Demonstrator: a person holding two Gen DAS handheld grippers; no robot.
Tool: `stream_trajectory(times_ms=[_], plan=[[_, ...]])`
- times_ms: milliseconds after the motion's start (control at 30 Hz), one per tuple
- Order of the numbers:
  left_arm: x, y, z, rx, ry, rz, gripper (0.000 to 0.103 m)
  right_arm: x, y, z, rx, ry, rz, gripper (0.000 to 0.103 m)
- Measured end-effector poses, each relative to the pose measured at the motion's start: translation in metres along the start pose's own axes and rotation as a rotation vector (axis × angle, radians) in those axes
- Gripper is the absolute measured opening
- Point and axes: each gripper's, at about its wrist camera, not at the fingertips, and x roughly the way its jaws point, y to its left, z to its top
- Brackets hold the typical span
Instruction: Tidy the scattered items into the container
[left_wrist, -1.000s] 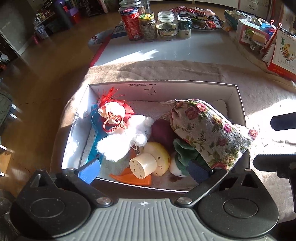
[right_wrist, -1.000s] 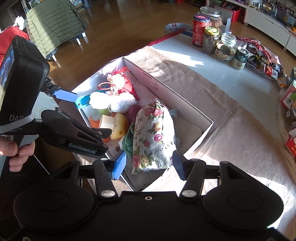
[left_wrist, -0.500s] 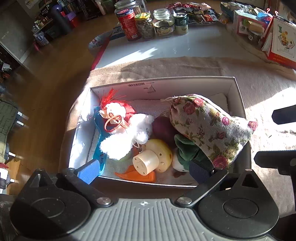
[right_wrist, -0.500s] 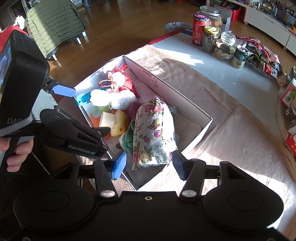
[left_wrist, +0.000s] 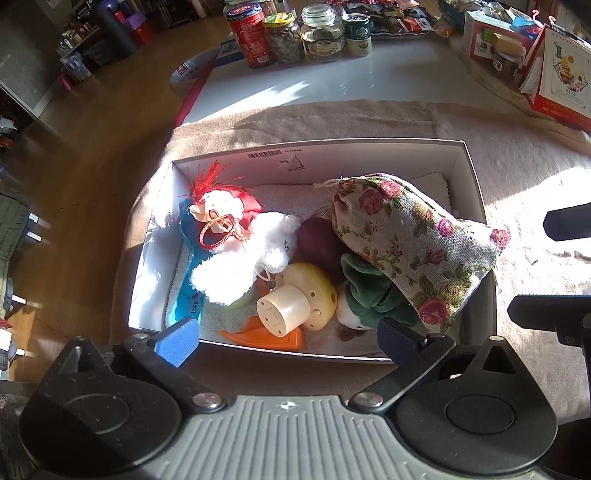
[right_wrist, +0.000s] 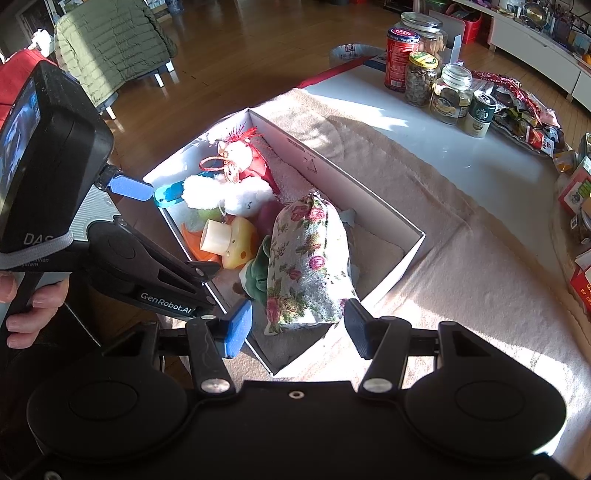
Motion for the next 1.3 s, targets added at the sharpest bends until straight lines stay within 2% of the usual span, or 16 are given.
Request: stream_trajectory(times_ms=[1300], plan=[[-0.0002, -0.0012, -0.0020, -0.005, 0.013, -0.027, 0.102, 0.0015, 0.0025, -0.0003, -0.001, 0.011, 0.007, 0.055]])
